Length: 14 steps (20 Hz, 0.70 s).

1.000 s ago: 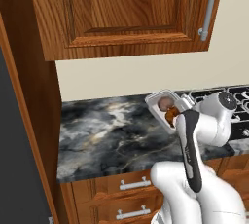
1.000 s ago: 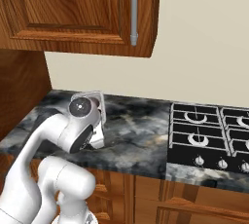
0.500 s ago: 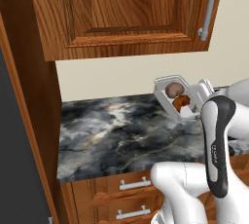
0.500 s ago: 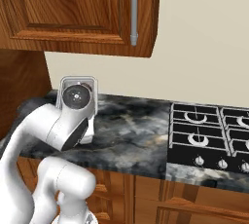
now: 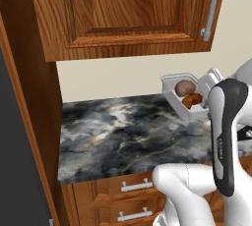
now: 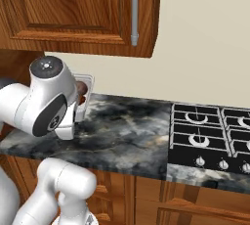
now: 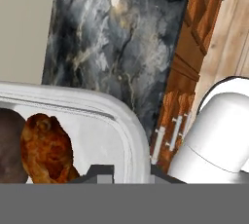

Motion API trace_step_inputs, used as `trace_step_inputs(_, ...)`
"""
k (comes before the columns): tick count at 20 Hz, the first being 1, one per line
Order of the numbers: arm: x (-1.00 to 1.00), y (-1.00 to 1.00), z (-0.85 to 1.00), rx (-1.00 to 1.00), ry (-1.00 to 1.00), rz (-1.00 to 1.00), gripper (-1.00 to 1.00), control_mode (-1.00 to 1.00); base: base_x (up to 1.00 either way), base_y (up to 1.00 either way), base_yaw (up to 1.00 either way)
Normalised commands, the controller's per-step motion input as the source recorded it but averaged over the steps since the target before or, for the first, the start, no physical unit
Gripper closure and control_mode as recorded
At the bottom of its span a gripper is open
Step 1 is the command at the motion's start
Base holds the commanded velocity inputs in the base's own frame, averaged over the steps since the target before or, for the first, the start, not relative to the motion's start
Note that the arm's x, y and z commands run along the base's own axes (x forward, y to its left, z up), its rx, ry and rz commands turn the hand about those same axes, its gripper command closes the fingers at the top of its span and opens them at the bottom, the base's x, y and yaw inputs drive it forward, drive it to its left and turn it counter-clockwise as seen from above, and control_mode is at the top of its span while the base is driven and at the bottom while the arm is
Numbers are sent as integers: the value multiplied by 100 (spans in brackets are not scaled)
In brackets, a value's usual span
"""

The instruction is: Place the tupperware on the top shelf of the fridge. Make space for the tupperware among the existing items by rearranging them on the shelves if needed. Close the fridge door when finished.

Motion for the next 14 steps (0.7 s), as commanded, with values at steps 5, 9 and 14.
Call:
trace_step_inputs(5, -53, -1, 6, 0, 0, 1, 100, -100, 0, 0, 0)
trace_step_inputs(9, -12, 0, 0, 0, 0, 4, 100, -100, 0, 0, 0)
trace_step_inputs(14, 0, 1, 9, 0, 0, 1, 100, 100, 0, 9, 1)
